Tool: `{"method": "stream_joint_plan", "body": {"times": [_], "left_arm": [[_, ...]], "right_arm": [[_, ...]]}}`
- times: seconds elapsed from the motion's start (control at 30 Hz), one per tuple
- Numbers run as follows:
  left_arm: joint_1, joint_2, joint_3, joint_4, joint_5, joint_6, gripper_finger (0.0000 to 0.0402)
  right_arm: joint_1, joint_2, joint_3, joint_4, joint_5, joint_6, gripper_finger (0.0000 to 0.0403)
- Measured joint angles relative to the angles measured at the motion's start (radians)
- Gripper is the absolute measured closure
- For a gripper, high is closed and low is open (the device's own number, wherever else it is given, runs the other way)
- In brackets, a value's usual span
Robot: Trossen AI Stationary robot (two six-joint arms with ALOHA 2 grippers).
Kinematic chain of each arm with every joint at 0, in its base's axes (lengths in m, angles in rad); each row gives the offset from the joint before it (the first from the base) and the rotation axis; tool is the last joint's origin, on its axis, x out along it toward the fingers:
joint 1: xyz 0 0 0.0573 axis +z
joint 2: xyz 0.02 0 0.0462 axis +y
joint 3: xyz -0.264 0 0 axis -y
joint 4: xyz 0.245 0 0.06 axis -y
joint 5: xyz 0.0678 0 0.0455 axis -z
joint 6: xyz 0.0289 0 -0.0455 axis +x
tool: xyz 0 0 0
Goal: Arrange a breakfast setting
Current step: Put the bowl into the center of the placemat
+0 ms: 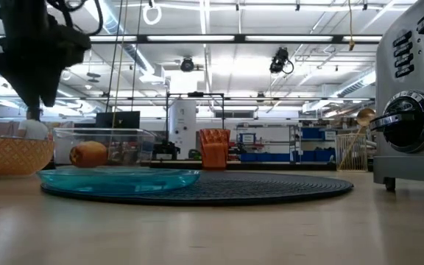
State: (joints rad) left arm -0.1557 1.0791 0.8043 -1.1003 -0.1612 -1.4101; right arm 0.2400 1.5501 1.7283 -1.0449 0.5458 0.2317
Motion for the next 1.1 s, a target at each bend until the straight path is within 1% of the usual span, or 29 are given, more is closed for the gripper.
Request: {"method": "stream_joint_plan", "body": {"times": [0.1, 0.2, 0.27, 0.37, 0.47, 0.53, 0.67, 0.83, 0.97, 1.07, 1.1], "left_arm": [[0.056, 0.030, -0.018, 0.014, 0.013, -0.019, 0.0204], [0.099, 0.054, -0.064, 0.049, 0.046, -0.043, 0.0188], [0.122, 0.071, -0.099, 0.083, 0.054, -0.046, 0.0185], [0.136, 0.083, -0.123, 0.193, 0.054, -0.038, 0.0185], [0.133, 0.111, -0.126, 0.196, 0.041, -0.035, 0.0185], [0.134, 0.144, -0.126, 0.185, 0.000, -0.045, 0.0190], [0.134, 0.208, -0.126, 0.186, -0.002, -0.038, 0.0216], [0.112, 0.243, -0.126, 0.200, 0.027, -0.038, 0.0266], [0.092, 0.243, -0.126, 0.190, 0.035, -0.054, 0.0323], [0.068, 0.241, -0.125, 0.185, 0.029, -0.081, 0.0374], [0.056, 0.240, -0.122, 0.181, 0.019, -0.096, 0.0381]], "right_arm": [[0.002, 0.000, -0.001, -0.036, 0.003, -0.019, 0.0299], [0.000, 0.000, -0.030, -0.043, 0.002, 0.017, 0.0299], [-0.001, 0.000, -0.048, -0.069, 0.001, 0.020, 0.0299], [-0.001, -0.001, -0.083, -0.079, 0.003, 0.023, 0.0299], [-0.001, 0.001, -0.098, -0.096, 0.001, 0.027, 0.0299], [-0.006, 0.000, -0.103, -0.094, 0.002, 0.027, 0.0299], [-0.018, 0.000, -0.108, -0.095, 0.002, 0.031, 0.0299], [-0.028, 0.000, -0.108, -0.098, 0.003, 0.031, 0.0299], [-0.036, -0.002, -0.108, -0.103, 0.030, 0.025, 0.0299], [-0.044, -0.017, -0.108, -0.105, 0.040, -0.028, 0.0299], [-0.045, -0.025, -0.108, -0.109, 0.051, -0.045, 0.0299]]}}
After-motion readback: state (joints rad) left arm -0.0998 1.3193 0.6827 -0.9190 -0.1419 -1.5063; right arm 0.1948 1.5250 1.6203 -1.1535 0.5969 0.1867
